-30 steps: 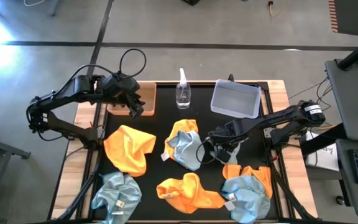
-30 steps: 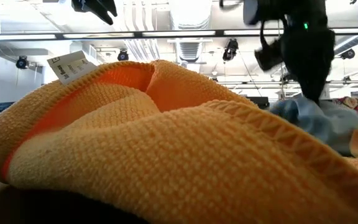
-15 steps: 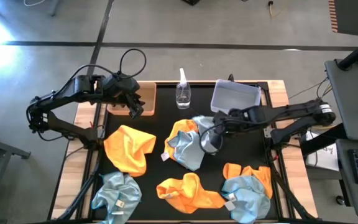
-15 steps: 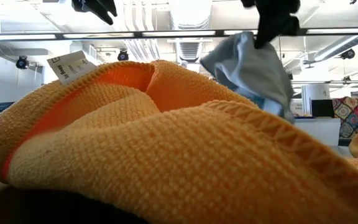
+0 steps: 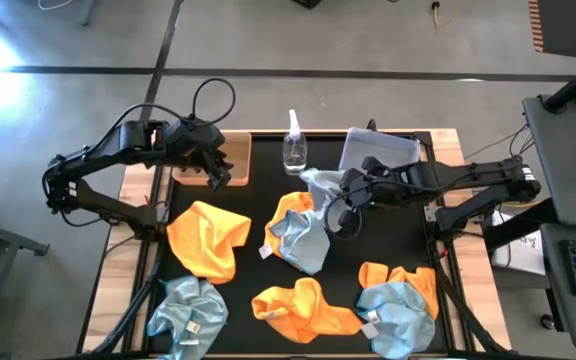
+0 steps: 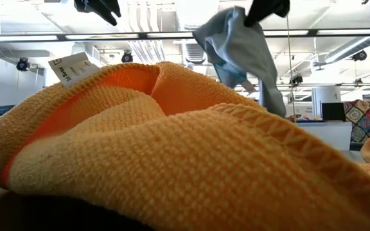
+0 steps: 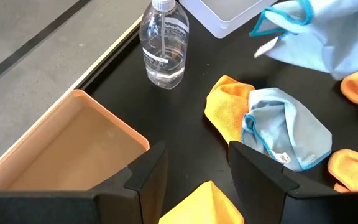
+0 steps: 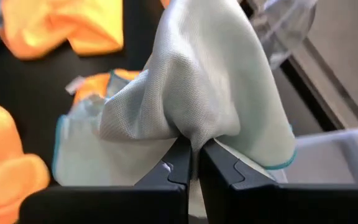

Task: Sort microfiber towel by color & place in baskets
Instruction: Put the blue towel into the transparent bin

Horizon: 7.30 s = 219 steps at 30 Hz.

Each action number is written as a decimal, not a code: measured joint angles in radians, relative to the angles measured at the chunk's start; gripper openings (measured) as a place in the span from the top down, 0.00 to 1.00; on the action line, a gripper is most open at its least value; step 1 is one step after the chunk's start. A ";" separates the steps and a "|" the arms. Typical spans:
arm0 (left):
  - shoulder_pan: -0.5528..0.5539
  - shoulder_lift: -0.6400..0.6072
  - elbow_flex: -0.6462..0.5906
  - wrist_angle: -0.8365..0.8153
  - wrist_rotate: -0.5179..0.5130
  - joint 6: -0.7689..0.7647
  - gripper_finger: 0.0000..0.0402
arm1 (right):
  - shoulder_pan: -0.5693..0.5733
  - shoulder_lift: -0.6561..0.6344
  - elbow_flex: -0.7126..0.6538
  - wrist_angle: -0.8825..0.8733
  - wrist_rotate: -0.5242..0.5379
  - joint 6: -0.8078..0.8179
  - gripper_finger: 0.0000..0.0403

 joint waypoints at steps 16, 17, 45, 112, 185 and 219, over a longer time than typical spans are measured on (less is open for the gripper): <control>0.000 -0.002 0.000 -0.001 0.000 0.053 0.61 | -0.002 -0.002 0.137 0.100 0.075 -0.104 0.97; 0.000 -0.002 0.000 -0.001 0.000 0.053 0.61 | -0.002 -0.002 0.139 0.101 0.103 -0.109 0.97; 0.000 -0.083 0.000 -0.002 -0.011 0.025 0.61 | -0.416 -0.017 0.139 -0.259 0.515 -0.023 0.97; 0.000 -0.111 0.000 0.000 -0.087 0.052 0.61 | -0.328 -0.066 0.138 0.689 -0.806 -0.031 0.72; 0.000 -0.111 0.000 0.049 -0.087 -0.012 0.61 | -0.264 -0.156 0.135 -0.363 -0.922 0.278 0.75; 0.000 -0.232 0.000 0.059 -0.090 0.079 0.61 | 0.275 -0.156 -0.416 -0.042 -0.870 0.871 0.75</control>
